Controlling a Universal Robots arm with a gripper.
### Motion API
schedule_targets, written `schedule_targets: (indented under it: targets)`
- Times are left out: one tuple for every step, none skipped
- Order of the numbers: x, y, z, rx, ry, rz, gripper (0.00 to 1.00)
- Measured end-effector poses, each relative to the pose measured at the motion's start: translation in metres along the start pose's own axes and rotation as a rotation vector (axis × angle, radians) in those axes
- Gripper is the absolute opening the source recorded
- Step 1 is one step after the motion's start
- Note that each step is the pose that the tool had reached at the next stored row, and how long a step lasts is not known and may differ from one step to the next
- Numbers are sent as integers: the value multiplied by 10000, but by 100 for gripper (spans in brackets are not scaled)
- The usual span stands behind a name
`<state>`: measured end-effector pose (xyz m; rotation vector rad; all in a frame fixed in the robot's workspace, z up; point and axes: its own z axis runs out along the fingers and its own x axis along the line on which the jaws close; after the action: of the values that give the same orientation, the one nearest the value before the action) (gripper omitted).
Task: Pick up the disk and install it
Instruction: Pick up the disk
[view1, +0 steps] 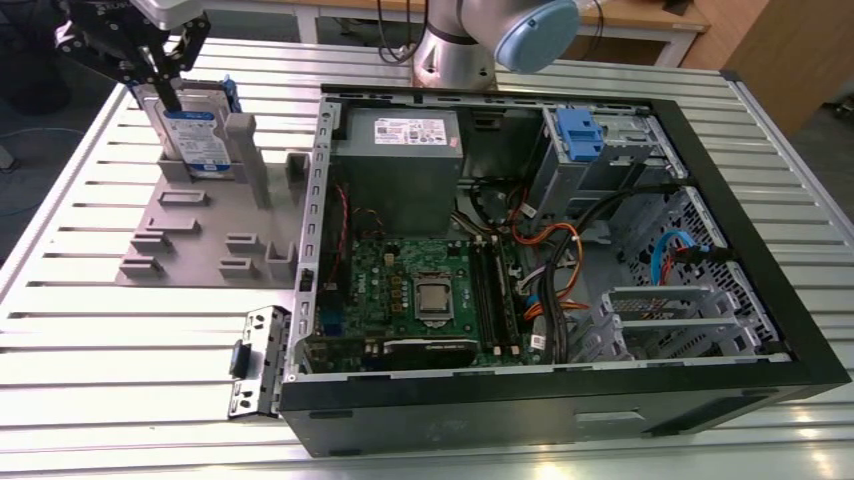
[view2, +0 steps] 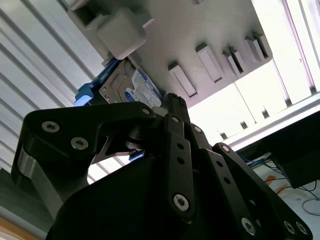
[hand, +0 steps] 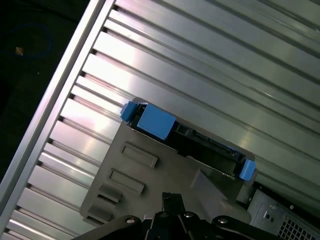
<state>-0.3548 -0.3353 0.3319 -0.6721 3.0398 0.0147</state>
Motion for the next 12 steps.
schedule_targets:
  targets:
    - [0,0,0,-1,0,-34,10]
    - [0,0,0,-2,0,-69,10]
    - [0,0,0,-3,1,-103,10]
    - [0,0,0,-4,1,-137,10]
    - [0,0,0,-5,1,-167,10]
    - [0,0,0,-6,1,-196,10]
    - [0,0,0,-7,1,-225,10]
    - [0,0,0,-7,1,-252,10]
    - [0,0,0,-8,2,-277,10]
    - [0,0,0,-9,1,-305,10]
    - [0,0,0,-10,2,-332,10]
    - [0,0,0,-10,1,-355,10]
